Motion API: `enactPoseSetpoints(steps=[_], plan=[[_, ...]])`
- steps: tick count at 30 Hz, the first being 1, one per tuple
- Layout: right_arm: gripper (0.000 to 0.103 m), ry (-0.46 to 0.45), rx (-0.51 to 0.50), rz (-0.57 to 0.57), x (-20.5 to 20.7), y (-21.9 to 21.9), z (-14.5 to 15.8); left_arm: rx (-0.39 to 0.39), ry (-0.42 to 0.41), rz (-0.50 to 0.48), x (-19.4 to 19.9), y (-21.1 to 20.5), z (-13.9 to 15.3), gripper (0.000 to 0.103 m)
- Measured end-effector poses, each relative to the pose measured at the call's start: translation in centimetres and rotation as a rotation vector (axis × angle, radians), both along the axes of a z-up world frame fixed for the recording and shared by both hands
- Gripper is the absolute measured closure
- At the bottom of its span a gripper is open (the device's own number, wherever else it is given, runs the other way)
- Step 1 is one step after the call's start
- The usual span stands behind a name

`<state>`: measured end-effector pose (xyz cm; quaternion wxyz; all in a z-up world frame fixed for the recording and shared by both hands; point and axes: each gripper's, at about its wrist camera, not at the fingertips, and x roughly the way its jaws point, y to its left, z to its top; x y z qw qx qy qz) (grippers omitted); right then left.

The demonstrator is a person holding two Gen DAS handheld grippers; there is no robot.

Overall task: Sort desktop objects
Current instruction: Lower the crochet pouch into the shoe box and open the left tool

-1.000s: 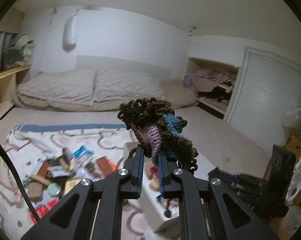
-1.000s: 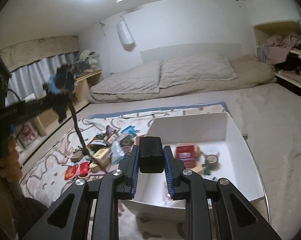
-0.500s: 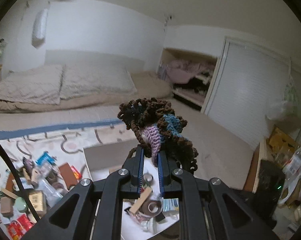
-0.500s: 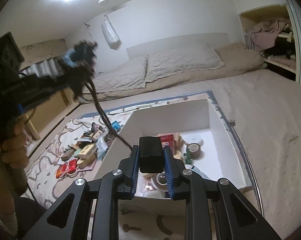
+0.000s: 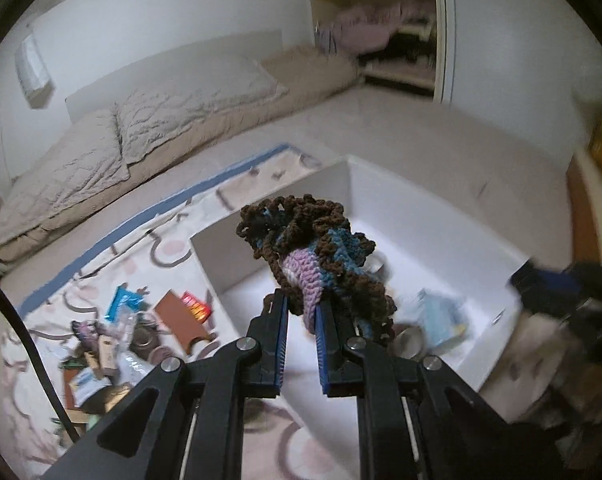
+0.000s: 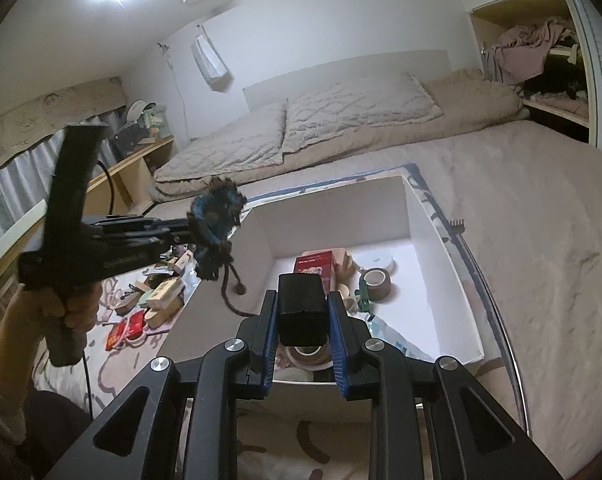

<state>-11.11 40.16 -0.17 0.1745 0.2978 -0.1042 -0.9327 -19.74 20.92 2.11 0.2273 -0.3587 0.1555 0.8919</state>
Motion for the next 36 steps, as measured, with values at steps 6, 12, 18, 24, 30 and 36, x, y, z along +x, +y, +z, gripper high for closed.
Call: enactPoseSetpoints(steps=[6,12,18,24,30,36], plan=[[0.078,-0.013,-0.009,-0.001,-0.1,0.1,-0.3,-0.211,-0.023,-0.052,-0.7,1.4,-2.7,0.090],[0.078,-0.019,-0.008,0.004,-0.1,0.0,-0.3,-0.351,-0.006,-0.093,-1.1,2.1,-4.4,0.090],[0.078,-0.026,-0.006,0.006,-0.4,-0.1,-0.3,-0.386,0.043,-0.112,-0.7,2.1,-4.5,0.069],[0.078,-0.033,-0.002,0.009,-0.5,-0.3,-0.4,-0.352,0.064,-0.070,-0.8,1.2,-3.7,0.044],[0.078,-0.043,0.004,0.020,-0.7,-0.8,-0.5,-0.266,0.064,-0.015,-0.7,-0.2,-2.6,0.044],[0.078,-0.067,0.005,0.047,-1.4,-1.8,-0.8,-0.151,0.082,0.027,0.6,-2.0,-1.3,0.040]])
